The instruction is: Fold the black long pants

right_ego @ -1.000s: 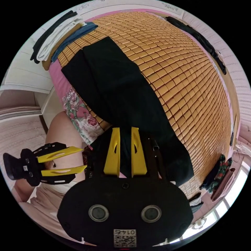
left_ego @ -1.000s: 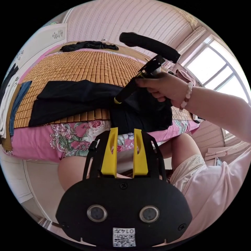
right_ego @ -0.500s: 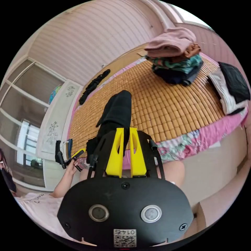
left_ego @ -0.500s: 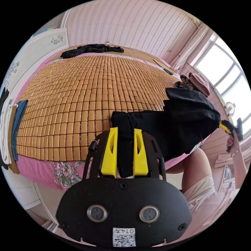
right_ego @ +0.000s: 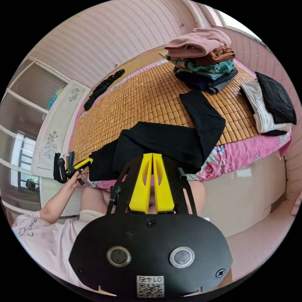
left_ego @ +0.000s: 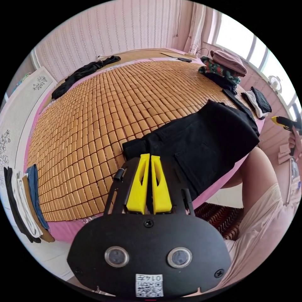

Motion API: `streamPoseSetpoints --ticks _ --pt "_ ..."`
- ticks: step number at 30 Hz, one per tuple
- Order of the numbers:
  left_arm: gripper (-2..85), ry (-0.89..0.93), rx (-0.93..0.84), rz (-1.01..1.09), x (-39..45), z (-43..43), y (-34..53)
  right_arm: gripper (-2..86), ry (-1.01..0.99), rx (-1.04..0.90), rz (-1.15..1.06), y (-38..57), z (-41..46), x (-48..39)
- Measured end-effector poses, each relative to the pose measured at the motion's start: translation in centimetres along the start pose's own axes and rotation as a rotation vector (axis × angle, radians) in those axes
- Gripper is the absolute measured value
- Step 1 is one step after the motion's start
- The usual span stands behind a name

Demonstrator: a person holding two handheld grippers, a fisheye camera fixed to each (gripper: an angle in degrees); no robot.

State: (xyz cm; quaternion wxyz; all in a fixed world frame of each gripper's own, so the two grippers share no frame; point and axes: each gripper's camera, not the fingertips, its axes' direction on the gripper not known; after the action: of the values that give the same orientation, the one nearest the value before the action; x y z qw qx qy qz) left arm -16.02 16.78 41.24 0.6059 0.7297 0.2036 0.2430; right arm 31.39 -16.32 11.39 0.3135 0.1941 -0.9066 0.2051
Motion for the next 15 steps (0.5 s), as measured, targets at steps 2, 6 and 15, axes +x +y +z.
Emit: streamPoseSetpoints --ticks 2,6,15 --pt "-0.9 0.099 0.104 -0.007 0.7 -6.4 1.3 0.6 -0.021 -0.057 -0.141 -1.4 2.5 -4.9" --pt "-1.0 0.265 0.189 0.068 5.1 -16.6 6.2 8.2 -0.051 -0.073 -0.501 -2.6 6.6 -18.9" --pt "-1.0 0.333 0.001 -0.009 12.6 -19.8 15.1 13.2 0.21 -0.336 -0.944 -2.8 23.9 -40.3"
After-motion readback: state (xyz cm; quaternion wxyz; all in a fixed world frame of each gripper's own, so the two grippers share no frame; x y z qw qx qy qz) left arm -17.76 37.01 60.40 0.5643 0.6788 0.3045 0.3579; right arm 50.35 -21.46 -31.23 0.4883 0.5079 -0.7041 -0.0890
